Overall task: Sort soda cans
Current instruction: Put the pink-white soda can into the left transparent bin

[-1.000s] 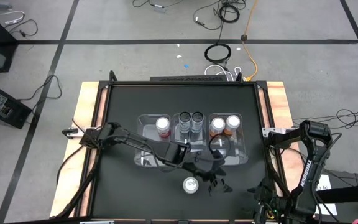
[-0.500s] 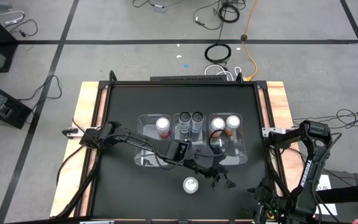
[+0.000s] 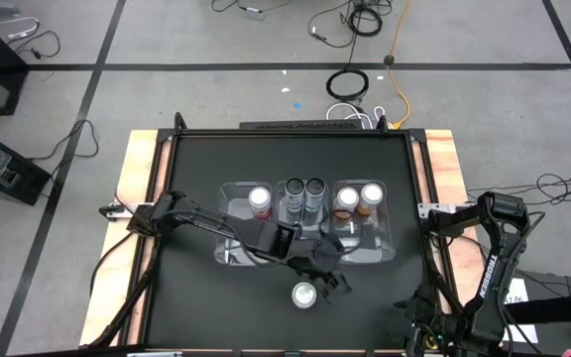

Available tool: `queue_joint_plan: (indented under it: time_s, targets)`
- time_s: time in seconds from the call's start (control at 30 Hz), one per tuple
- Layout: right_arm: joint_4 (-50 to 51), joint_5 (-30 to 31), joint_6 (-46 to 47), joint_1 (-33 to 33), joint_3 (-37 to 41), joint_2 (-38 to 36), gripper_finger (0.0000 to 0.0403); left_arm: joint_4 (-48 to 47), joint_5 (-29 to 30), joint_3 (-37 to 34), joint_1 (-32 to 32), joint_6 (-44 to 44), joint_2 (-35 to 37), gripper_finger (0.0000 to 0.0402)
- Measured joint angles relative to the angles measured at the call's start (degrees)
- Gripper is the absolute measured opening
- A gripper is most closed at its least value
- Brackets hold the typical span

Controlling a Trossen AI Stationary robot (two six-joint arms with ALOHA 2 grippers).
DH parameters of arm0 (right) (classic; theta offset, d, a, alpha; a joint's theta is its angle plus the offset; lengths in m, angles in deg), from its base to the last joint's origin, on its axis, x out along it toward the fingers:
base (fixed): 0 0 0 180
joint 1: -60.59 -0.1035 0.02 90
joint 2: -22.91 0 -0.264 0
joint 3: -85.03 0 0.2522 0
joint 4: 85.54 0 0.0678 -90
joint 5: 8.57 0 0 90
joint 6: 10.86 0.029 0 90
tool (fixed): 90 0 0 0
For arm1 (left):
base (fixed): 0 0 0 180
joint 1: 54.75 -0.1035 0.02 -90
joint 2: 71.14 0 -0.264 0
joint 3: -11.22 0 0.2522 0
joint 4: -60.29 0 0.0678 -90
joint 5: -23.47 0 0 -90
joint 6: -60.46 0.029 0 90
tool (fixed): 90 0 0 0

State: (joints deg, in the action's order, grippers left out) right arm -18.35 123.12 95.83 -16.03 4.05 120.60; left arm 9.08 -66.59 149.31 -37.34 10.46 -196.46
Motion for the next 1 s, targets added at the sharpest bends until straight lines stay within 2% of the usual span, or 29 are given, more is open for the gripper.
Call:
queue_joint_plan:
  time_s: [0.1, 0.3, 0.53, 1.0]
  targets:
    - [-0.1, 0.0, -0.3, 0.0, 0.0, 0.0, 0.0398, -7.0, 2.7, 0.0, 0.5, 0.9, 1.6, 0.04]
    - [0.0, 0.0, -0.9, 0.0, 0.0, 0.0, 0.0398, -14.5, 3.0, 0.0, 3.4, 0.6, 2.6, 0.04]
    - [0.0, 0.0, -0.9, 0.0, 0.0, 0.0, 0.0398, -22.5, 3.6, 0.0, 5.5, -5.0, 2.5, 0.04]
    - [0.0, 0.2, -0.3, 0.0, 0.0, 0.0, 0.0398, -24.6, 3.3, 0.0, 6.1, -13.2, 1.4, 0.04]
